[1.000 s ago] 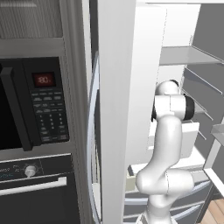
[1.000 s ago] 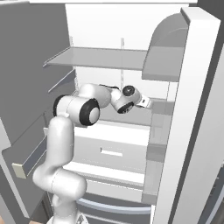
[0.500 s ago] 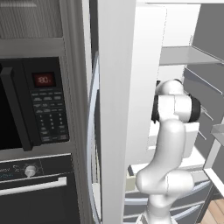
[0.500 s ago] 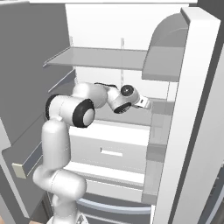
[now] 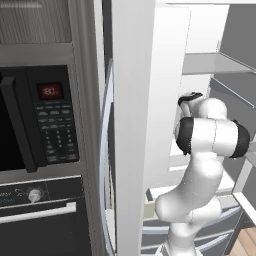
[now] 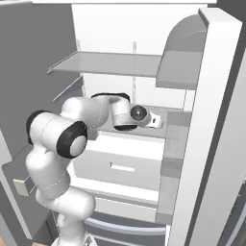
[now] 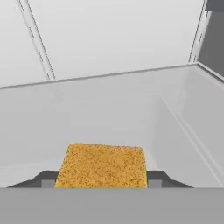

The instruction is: Take the cakes from the fridge and place them on the empty tray on the dining counter.

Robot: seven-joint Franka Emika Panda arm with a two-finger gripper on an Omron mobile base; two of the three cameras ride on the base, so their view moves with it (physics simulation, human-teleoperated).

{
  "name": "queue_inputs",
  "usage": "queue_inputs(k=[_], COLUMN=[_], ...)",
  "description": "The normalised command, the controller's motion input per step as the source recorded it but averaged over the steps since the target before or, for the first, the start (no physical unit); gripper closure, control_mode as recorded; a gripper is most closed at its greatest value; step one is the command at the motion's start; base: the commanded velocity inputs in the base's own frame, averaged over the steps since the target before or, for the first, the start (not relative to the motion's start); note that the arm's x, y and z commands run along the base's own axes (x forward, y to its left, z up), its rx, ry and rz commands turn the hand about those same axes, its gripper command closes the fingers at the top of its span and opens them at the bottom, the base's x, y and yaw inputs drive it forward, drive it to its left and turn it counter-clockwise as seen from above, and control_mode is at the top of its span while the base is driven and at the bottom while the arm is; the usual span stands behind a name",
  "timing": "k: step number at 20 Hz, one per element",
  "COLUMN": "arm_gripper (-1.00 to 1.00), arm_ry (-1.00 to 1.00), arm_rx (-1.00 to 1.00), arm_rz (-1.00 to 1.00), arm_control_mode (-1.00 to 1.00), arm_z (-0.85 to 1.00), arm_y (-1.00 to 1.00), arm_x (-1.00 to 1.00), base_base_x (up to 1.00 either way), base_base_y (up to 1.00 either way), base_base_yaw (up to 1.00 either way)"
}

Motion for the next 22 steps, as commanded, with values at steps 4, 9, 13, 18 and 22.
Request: queue_inputs(k=[4,9,13,18,22], arm_gripper=[1.0,1.0,1.0,1.0,1.0], arm_ry=[0.05,0.15,0.25,0.23,0.03], arm_rx=[-0.1,-0.17,-0.19,-0.11,0.04], arm_rz=[0.19,0.24,0.25,0.22,0.17], arm_control_mode=[-1.0,-1.0,-1.0,-1.0,-1.0], arm_z=[0.88,0.98,1.0,1.0,0.46], arm_y=[0.05,0.3,0.39,0.17,0.12], arm_x=[-0.97,-0.88,-0.81,-0.82,-1.0], base_base_x=[0.0,0.0,0.0,0.0,0.0], base_base_y=[0.0,0.0,0.0,0.0,0.0], base_base_yaw=[0.0,0.0,0.0,0.0,0.0])
